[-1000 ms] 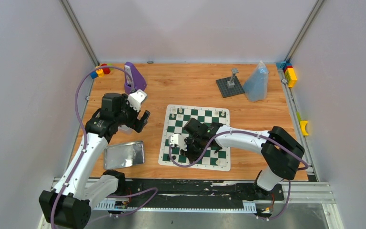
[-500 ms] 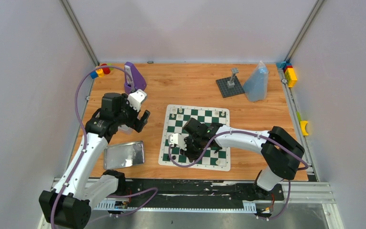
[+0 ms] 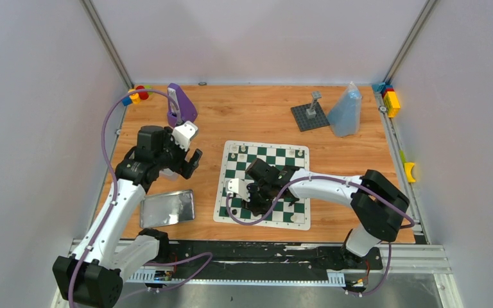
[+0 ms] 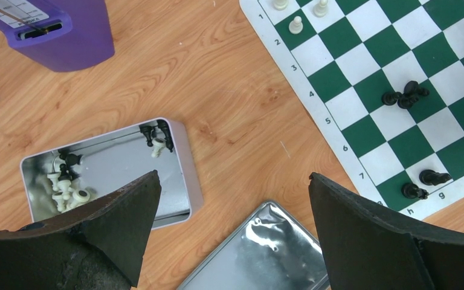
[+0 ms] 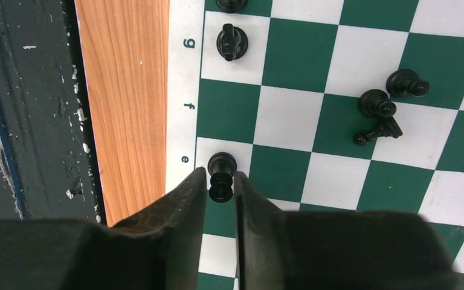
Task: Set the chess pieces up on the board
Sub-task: Place the chess piece on the chessboard, then pick up the chess piece from the chessboard.
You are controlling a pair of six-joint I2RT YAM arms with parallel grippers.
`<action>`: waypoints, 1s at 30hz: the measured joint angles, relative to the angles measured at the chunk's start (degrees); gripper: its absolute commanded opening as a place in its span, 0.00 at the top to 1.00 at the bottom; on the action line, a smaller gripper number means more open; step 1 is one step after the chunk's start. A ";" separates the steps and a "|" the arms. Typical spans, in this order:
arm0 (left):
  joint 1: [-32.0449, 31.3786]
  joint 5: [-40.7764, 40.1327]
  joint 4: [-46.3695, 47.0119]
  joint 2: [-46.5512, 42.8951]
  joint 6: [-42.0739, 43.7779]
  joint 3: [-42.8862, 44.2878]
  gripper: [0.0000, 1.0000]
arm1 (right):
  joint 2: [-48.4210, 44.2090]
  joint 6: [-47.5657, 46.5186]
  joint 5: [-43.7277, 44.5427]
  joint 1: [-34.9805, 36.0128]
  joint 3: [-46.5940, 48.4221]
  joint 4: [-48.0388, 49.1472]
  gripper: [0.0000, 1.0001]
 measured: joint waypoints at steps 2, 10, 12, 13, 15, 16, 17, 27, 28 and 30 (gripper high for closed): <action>0.00 0.00 -0.04 -0.07 0.02 -0.11 0.00 | 0.04 0.24 0.02 0.11 0.00 0.00 0.54; 0.00 0.00 0.13 -0.35 0.02 -0.42 0.00 | -1.42 1.68 0.57 -1.09 0.00 0.07 0.35; 0.00 0.02 0.35 -0.35 0.02 -0.42 0.00 | -3.58 2.32 -0.74 -3.28 0.00 -0.02 0.35; 0.00 0.02 0.39 -0.35 0.02 -0.42 0.00 | -4.68 2.71 -1.44 -4.90 0.07 -0.04 0.35; 0.00 0.02 0.39 -0.35 0.02 -0.42 0.00 | -6.56 3.85 -3.17 -9.11 0.74 -0.11 0.35; -0.02 0.04 0.39 -0.35 0.02 -0.42 0.00 | -7.15 4.50 -4.04 -11.41 1.18 0.02 0.35; -0.02 0.04 0.39 -0.35 0.02 -0.42 0.00 | -7.52 5.05 -4.83 -13.64 1.60 0.11 0.35; 0.00 0.26 0.42 -0.68 0.04 -0.44 0.00 | -2.47 9.51 -5.44 -20.87 3.50 0.02 0.37; -0.02 0.28 0.42 -0.68 0.04 -0.44 0.00 | -1.64 9.70 -5.44 -20.87 3.52 -0.04 0.38; 0.00 0.44 0.44 -0.68 0.04 -0.44 0.00 | -0.15 10.21 -5.35 -20.87 3.58 -0.31 0.40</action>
